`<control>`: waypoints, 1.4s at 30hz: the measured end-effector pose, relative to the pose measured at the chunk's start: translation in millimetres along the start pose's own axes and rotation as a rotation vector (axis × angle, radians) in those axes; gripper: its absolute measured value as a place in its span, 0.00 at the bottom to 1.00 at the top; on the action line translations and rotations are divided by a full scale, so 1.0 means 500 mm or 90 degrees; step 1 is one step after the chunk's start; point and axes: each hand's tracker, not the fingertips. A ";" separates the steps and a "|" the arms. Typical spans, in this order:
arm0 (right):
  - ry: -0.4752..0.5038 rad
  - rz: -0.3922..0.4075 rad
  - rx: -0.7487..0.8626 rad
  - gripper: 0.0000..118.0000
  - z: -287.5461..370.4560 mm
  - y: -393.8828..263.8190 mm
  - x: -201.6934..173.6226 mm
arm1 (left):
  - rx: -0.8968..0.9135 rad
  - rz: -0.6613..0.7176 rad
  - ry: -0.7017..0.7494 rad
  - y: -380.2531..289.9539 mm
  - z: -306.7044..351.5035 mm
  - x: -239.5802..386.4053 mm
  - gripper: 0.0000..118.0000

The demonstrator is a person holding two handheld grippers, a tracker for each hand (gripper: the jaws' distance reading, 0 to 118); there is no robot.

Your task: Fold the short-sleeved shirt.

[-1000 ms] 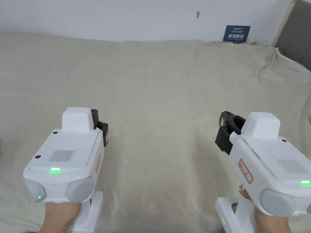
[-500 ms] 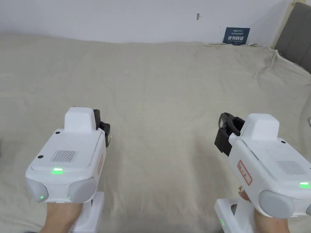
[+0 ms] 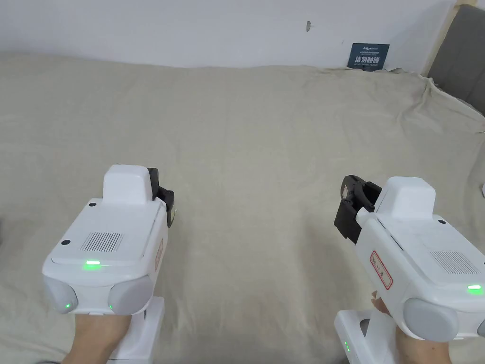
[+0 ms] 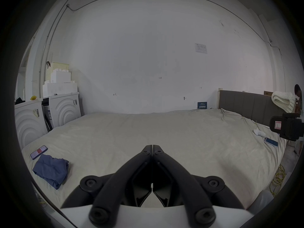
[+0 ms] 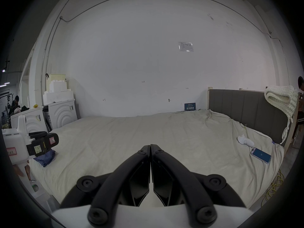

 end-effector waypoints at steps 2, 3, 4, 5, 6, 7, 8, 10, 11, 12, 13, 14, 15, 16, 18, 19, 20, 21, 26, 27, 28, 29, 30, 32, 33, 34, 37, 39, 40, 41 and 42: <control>0.000 0.001 0.000 0.00 0.001 0.000 -0.001 | -0.001 0.001 0.000 0.000 0.001 0.001 0.00; 0.000 0.001 0.001 0.00 0.001 0.001 -0.001 | -0.001 0.000 0.000 0.000 0.001 0.002 0.00; 0.000 0.000 0.001 0.00 0.001 0.001 -0.001 | 0.000 -0.001 0.001 -0.001 0.001 0.002 0.00; 0.001 -0.001 0.001 0.00 0.001 0.001 -0.001 | 0.000 -0.002 0.000 -0.001 0.002 0.002 0.00; 0.000 -0.001 0.002 0.00 0.002 0.001 -0.001 | -0.001 -0.001 -0.001 -0.001 0.002 0.002 0.00; 0.000 -0.001 0.003 0.00 0.002 0.001 -0.001 | 0.000 -0.001 0.000 -0.001 0.002 0.002 0.00; 0.000 0.000 0.003 0.00 0.002 0.002 -0.001 | 0.001 -0.001 0.000 -0.001 0.002 0.003 0.00; 0.000 0.001 0.004 0.00 0.002 0.003 -0.001 | 0.000 -0.001 0.001 -0.001 0.002 0.002 0.00; -0.001 0.002 0.005 0.00 0.002 0.004 0.000 | 0.001 0.000 0.001 -0.001 0.002 0.002 0.00; -0.001 0.002 0.005 0.00 0.002 0.004 0.000 | 0.001 0.000 0.000 -0.001 0.003 0.002 0.00; -0.001 0.001 0.006 0.00 0.002 0.005 0.000 | 0.001 -0.001 0.001 0.000 0.003 0.002 0.00; -0.002 -0.001 0.006 0.00 0.002 0.005 0.001 | 0.001 -0.001 0.001 0.000 0.003 0.002 0.00; -0.002 -0.001 0.007 0.00 0.002 0.005 0.001 | 0.001 0.000 0.000 0.000 0.003 0.002 0.00; -0.002 -0.002 0.008 0.00 0.002 0.005 0.001 | 0.002 0.001 0.001 0.000 0.003 0.003 0.00; -0.002 -0.001 0.008 0.00 0.002 0.005 0.001 | 0.003 0.003 0.001 0.000 0.004 0.003 0.00; -0.002 0.000 0.008 0.00 0.002 0.006 0.000 | 0.004 0.003 0.002 0.000 0.003 0.003 0.00; -0.002 0.000 0.008 0.00 0.002 0.005 0.000 | 0.004 0.003 0.002 0.001 0.003 0.003 0.00; -0.001 0.000 0.008 0.00 0.002 0.005 0.000 | 0.005 0.002 0.002 0.001 0.003 0.003 0.00; 0.001 -0.001 0.006 0.00 0.002 0.004 -0.001 | 0.004 0.004 0.002 0.000 0.003 0.004 0.00; 0.001 -0.001 0.006 0.00 0.002 0.004 -0.002 | 0.004 0.004 0.002 0.000 0.003 0.004 0.00; 0.001 -0.001 0.006 0.00 0.002 0.004 -0.002 | 0.004 0.004 0.003 -0.001 0.003 0.004 0.00; 0.002 0.000 0.005 0.00 0.002 0.003 -0.002 | 0.004 0.004 0.004 -0.002 0.003 0.005 0.00; 0.003 0.000 0.005 0.00 0.003 0.003 -0.002 | 0.004 0.004 0.004 -0.002 0.003 0.005 0.00; 0.003 0.000 0.006 0.00 0.003 0.003 -0.003 | 0.003 0.006 0.003 -0.003 0.004 0.007 0.00; 0.003 -0.002 0.006 0.00 0.004 0.003 -0.003 | 0.003 0.006 0.002 -0.004 0.005 0.008 0.00; 0.003 -0.004 0.004 0.00 0.005 0.004 -0.003 | 0.002 0.006 -0.001 -0.005 0.006 0.008 0.00; 0.018 -0.030 -0.020 0.27 0.007 0.017 -0.002 | 0.002 0.011 -0.009 -0.007 0.011 0.010 0.22; 0.035 -0.072 -0.051 0.81 0.005 0.028 0.003 | -0.013 0.025 -0.021 -0.006 0.012 0.010 0.74; 0.037 -0.087 -0.069 0.94 0.003 0.034 0.005 | -0.020 0.033 -0.026 -0.005 0.012 0.010 0.93; 0.031 -0.093 -0.083 0.98 0.003 0.040 0.004 | -0.022 0.036 -0.025 -0.006 0.012 0.009 1.00; 0.034 -0.096 -0.084 0.98 0.006 0.047 0.003 | -0.021 0.038 -0.025 -0.007 0.016 0.010 1.00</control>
